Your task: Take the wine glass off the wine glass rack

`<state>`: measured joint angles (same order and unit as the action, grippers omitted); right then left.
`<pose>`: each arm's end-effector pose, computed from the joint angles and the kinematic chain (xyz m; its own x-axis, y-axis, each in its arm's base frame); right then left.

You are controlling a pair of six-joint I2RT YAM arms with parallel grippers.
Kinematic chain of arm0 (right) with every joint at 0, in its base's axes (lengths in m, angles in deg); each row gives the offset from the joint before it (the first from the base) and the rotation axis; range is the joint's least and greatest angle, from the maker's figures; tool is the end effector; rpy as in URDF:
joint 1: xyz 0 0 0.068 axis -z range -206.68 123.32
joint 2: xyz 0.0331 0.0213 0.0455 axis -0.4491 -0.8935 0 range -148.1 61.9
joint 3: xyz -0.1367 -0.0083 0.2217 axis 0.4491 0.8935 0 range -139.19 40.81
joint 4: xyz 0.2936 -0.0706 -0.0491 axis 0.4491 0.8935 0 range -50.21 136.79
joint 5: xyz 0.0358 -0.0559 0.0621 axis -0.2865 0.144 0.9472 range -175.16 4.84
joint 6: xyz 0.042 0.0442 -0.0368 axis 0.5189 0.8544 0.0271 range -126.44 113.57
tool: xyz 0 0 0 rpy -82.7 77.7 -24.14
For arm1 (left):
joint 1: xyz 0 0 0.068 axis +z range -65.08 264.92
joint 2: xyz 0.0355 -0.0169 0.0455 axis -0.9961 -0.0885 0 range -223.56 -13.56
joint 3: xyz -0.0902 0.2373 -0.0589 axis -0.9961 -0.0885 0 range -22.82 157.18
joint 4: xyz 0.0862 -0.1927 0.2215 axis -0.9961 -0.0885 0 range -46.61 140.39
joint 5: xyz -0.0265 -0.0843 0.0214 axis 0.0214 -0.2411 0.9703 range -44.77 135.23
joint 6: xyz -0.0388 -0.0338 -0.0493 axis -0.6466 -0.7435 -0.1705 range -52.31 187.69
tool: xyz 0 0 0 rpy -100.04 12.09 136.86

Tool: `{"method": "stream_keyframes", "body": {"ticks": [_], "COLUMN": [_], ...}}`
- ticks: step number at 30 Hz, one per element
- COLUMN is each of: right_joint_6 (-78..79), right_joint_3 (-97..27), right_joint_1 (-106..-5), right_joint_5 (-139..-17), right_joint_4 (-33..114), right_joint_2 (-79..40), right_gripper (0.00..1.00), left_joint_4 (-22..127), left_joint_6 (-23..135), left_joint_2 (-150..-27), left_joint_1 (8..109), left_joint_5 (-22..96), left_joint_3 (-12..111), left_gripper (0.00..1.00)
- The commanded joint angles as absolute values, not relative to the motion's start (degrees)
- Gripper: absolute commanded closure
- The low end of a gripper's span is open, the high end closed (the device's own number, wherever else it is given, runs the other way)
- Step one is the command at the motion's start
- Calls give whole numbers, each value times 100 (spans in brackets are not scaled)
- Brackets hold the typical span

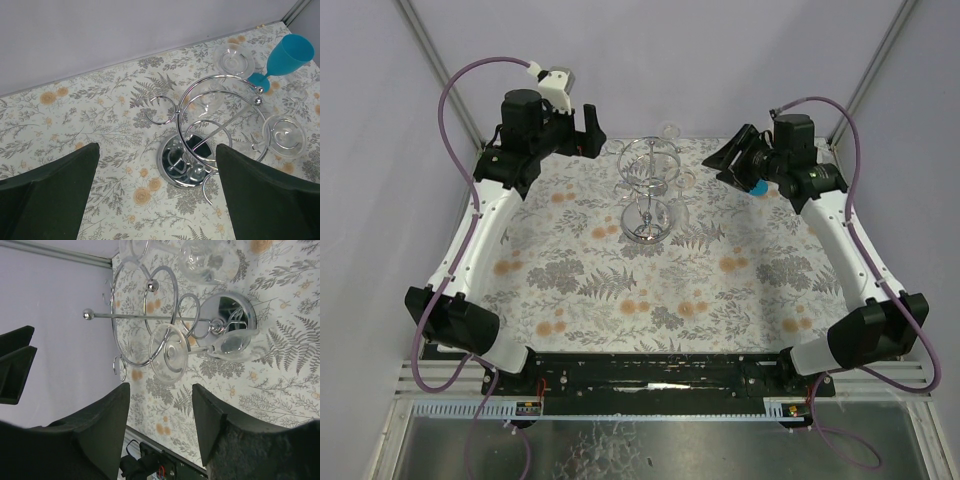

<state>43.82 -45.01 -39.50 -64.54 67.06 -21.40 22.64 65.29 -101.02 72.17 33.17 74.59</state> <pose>0.3823 0.1081 0.3820 -0.6604 0.5878 -0.4673 -0.0182 0.6095 0.7925 0.3984 -0.1028 0.4340 -0.3150 0.0294 -0.9486 0.3971 0.9119 -0.1036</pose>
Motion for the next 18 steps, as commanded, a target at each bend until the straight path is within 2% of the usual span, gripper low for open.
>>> {"method": "stream_keyframes", "body": {"ticks": [1, 18], "right_joint_6": [4695, 4929], "right_joint_3": [-4291, -3901], "right_joint_1": [-4085, -4458], "right_joint_5": [-6451, -6515], "right_joint_4": [6396, 5931], "right_joint_2": [-1908, -2246], "right_gripper": [42, 46], "left_joint_4": [2253, 2226], "left_joint_6": [6506, 6567], "left_joint_2": [-9974, -9830], "left_joint_1": [7253, 7252], "left_joint_5": [3165, 3040], "left_joint_3": [7486, 7357], "left_gripper": [2, 2]}}
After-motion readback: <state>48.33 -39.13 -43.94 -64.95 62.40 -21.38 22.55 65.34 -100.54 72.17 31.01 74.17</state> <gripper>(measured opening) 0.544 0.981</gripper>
